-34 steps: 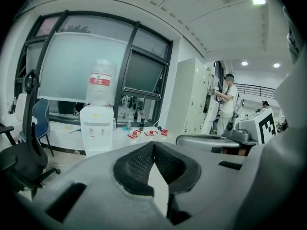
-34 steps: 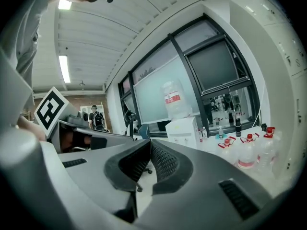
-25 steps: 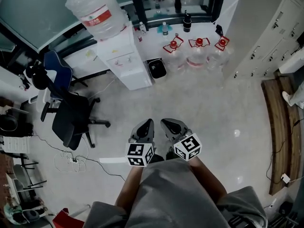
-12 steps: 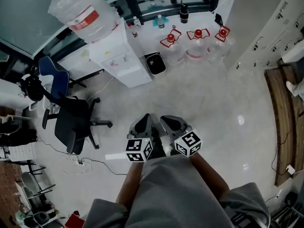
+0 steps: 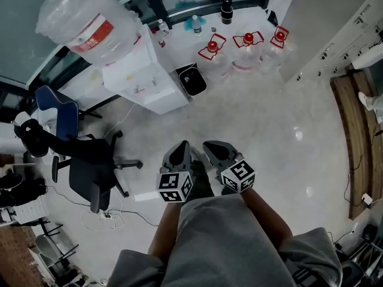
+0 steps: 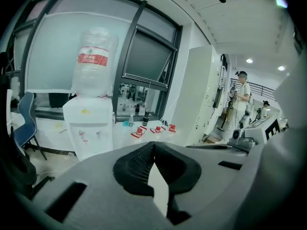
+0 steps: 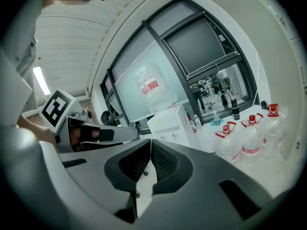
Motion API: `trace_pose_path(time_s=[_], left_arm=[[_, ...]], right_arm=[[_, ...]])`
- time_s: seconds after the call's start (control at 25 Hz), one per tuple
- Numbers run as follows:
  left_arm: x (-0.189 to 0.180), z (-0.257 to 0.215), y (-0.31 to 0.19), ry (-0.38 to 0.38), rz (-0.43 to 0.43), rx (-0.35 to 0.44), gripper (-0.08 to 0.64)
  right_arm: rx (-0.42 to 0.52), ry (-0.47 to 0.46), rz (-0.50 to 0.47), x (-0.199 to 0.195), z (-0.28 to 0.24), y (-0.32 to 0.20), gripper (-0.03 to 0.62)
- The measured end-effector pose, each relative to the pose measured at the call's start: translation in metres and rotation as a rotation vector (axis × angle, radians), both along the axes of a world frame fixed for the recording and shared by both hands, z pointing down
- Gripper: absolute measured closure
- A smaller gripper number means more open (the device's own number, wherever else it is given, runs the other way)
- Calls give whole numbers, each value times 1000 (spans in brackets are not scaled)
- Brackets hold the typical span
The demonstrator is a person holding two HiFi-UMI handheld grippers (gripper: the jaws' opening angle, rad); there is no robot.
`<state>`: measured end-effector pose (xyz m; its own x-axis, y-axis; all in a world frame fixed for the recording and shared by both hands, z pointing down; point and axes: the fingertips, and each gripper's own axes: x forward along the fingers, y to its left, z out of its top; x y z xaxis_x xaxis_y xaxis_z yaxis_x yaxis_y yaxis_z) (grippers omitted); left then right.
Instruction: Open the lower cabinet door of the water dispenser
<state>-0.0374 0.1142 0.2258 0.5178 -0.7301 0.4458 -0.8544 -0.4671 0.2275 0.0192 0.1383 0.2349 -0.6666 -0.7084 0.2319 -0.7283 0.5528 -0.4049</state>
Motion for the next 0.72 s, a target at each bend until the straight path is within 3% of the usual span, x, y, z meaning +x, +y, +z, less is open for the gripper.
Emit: trace_pose_path(time_s=[0.36,0.72], left_arm=[[-37,28,-84,27,72,-58,551],[-57,70,-136,21,117,-125,551]], right_arm=[[-57,44,78,-40,25,-85,580],[-77,103,126,-61,64,-150,580]])
